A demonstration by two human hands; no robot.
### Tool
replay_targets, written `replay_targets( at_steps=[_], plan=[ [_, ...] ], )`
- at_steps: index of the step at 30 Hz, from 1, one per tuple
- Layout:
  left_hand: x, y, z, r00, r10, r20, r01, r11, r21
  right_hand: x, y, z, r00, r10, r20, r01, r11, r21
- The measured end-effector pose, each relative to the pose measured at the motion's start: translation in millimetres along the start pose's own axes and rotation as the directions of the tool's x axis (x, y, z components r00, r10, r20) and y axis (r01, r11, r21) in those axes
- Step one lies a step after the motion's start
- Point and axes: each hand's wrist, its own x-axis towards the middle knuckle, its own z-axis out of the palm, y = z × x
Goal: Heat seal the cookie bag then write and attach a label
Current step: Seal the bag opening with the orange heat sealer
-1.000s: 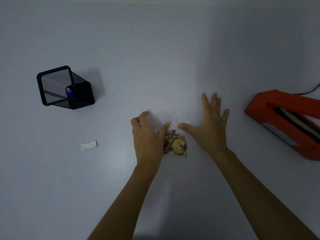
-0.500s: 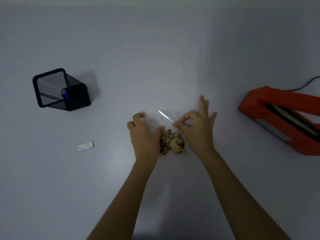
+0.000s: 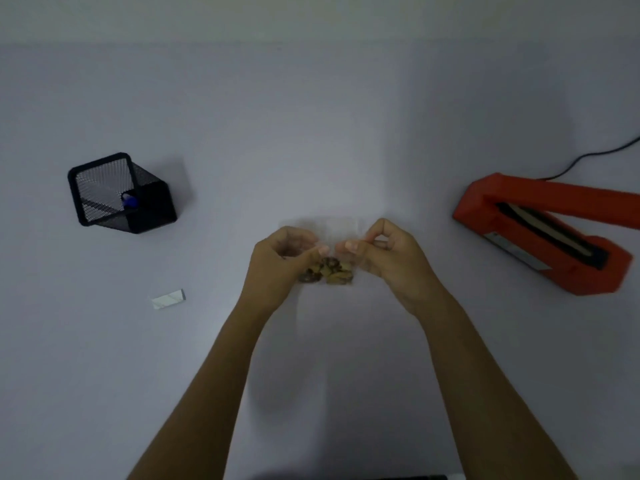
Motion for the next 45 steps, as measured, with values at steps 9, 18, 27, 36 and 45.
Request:
replay_targets(
  at_steps=[9, 18, 27, 36, 45],
  plan=[
    [-31, 24, -18, 0.994, 0.001, 0.11, 0.003, 0.999, -0.032, -53, -12, 1, 0.993, 0.019, -0.115, -0.005, 0.994, 0.113],
    [-70, 52, 39, 0.951, 0.005, 0.309, 0.023, 0.996, -0.084, -124, -7, -48, 0.939, 0.024, -0.342, 0.087, 0.948, 0.305],
    [-62, 59, 138, 0.914, -0.184, 0.36, 0.209, 0.977, -0.03, -146, 11, -131, 0.895, 0.168, -0.413, 0.069, 0.863, 0.5],
    [-32, 69, 225, 0.936, -0.269, 0.229, 0.279, 0.96, -0.014, -120, 17, -192, 0.83, 0.251, -0.498, 0.09, 0.821, 0.563],
    [-3, 71, 258, 0.944, -0.25, 0.217, 0.247, 0.968, 0.041, -99, 8, -210, 0.751, 0.31, -0.583, 0.089, 0.827, 0.555]
  ],
)
